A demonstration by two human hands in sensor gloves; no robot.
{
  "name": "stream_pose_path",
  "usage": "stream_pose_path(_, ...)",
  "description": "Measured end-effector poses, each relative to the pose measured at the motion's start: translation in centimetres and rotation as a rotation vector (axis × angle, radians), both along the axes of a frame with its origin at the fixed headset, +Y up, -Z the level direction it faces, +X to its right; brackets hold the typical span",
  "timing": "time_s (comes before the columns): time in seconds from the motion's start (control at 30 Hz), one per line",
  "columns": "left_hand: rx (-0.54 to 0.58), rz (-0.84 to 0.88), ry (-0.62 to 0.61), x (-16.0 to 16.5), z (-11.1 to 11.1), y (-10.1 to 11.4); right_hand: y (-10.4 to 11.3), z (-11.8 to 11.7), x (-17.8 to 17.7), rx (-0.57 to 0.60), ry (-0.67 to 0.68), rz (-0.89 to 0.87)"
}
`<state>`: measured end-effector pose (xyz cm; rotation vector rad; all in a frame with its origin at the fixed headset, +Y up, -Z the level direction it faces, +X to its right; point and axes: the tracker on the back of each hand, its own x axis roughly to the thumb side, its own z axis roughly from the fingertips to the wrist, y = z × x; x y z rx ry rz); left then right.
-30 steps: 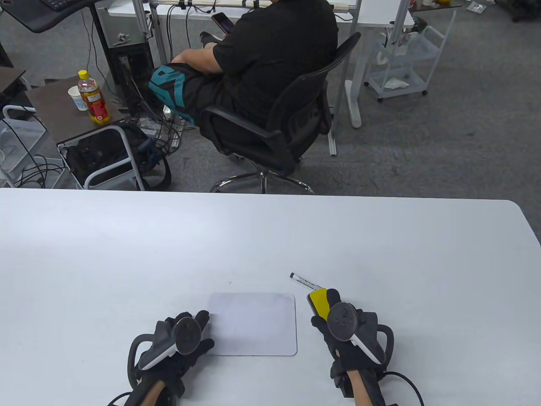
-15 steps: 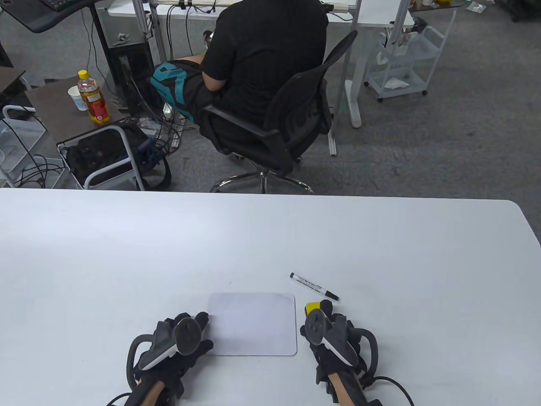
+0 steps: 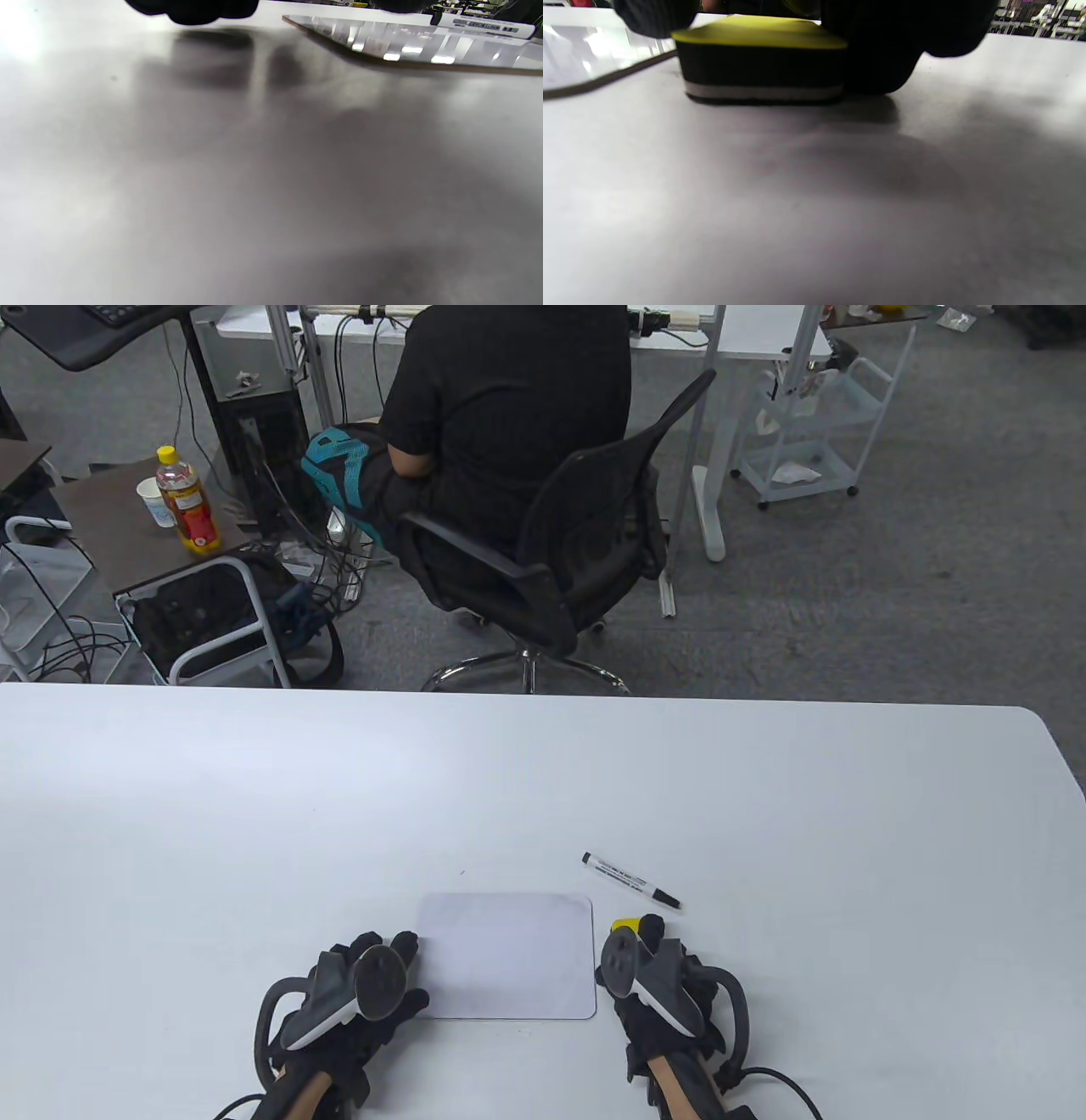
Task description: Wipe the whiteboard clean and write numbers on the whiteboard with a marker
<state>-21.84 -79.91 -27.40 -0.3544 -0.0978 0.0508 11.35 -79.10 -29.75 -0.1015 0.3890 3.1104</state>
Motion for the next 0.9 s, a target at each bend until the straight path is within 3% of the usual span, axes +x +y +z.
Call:
stream_pose_path(0.13, 0.011, 0.004, 0.001, 0.0, 0.0, 0.1, 1.0, 0.0, 0.7, 0.011, -0.026, -0.056)
stream_pose_path(0.23, 0.017, 0.005, 0.002, -0.1, 0.0, 0.1, 2.5, -0.4, 1.2, 0.109, -0.037, -0.085)
stream_pose_path(0.43, 0.027, 0.018, 0.004, -0.2, 0.0, 0.3, 5.0, -3.7, 0.6, 0.220, -0.055, -0.017)
stream_pose_path(0.6, 0.027, 0.026, -0.001, -0.2, 0.1, 0.3, 5.6, -8.1, -0.8, 0.159, -0.089, 0.010)
stream_pose_path(0.73, 0.031, 0.037, 0.007, -0.4, 0.0, 0.4, 4.5, -11.0, -2.3, 0.065, -0.115, 0.084)
stream_pose_path(0.9, 0.026, 0.056, 0.017, -0.6, -0.2, 0.5, 2.7, -12.9, -4.3, -0.040, -0.121, 0.144)
